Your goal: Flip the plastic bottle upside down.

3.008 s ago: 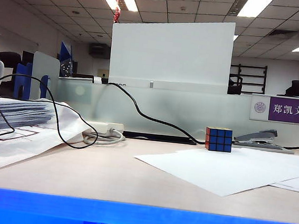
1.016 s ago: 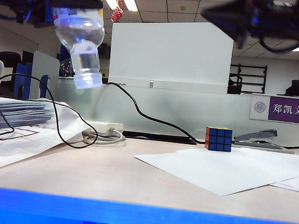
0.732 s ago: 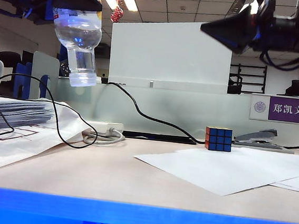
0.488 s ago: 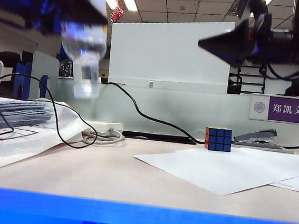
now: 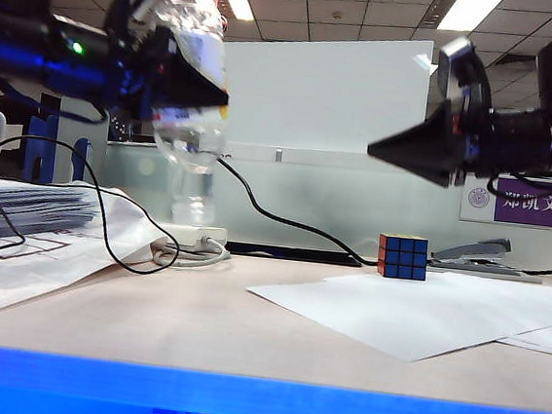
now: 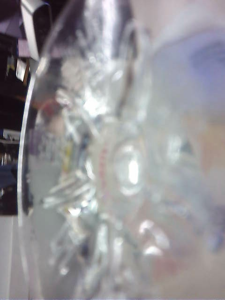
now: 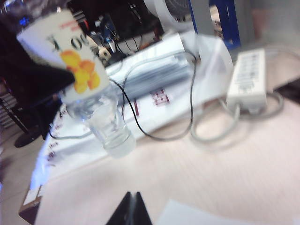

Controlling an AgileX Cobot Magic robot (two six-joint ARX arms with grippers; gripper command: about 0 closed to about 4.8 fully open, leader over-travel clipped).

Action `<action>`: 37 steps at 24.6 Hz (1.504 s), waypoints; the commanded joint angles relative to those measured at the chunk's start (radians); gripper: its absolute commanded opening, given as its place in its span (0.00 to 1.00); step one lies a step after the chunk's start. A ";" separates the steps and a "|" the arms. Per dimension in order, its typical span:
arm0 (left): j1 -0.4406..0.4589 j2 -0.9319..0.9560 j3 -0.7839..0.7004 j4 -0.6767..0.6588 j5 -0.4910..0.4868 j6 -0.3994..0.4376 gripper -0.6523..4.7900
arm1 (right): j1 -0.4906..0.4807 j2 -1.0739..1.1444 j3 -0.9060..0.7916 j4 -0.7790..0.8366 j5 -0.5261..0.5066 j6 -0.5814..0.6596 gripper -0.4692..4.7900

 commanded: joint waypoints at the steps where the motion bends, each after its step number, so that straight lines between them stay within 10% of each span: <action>1: -0.002 0.054 0.043 0.043 0.053 -0.014 0.11 | 0.008 -0.027 -0.011 -0.156 0.084 -0.120 0.07; 8: -0.002 0.164 0.129 0.092 0.090 -0.014 0.11 | 0.008 -0.066 -0.011 -0.399 0.176 -0.279 0.07; 37: -0.025 0.431 0.320 0.004 0.171 0.233 0.13 | 0.147 -0.080 -0.011 -0.563 0.327 -0.386 0.07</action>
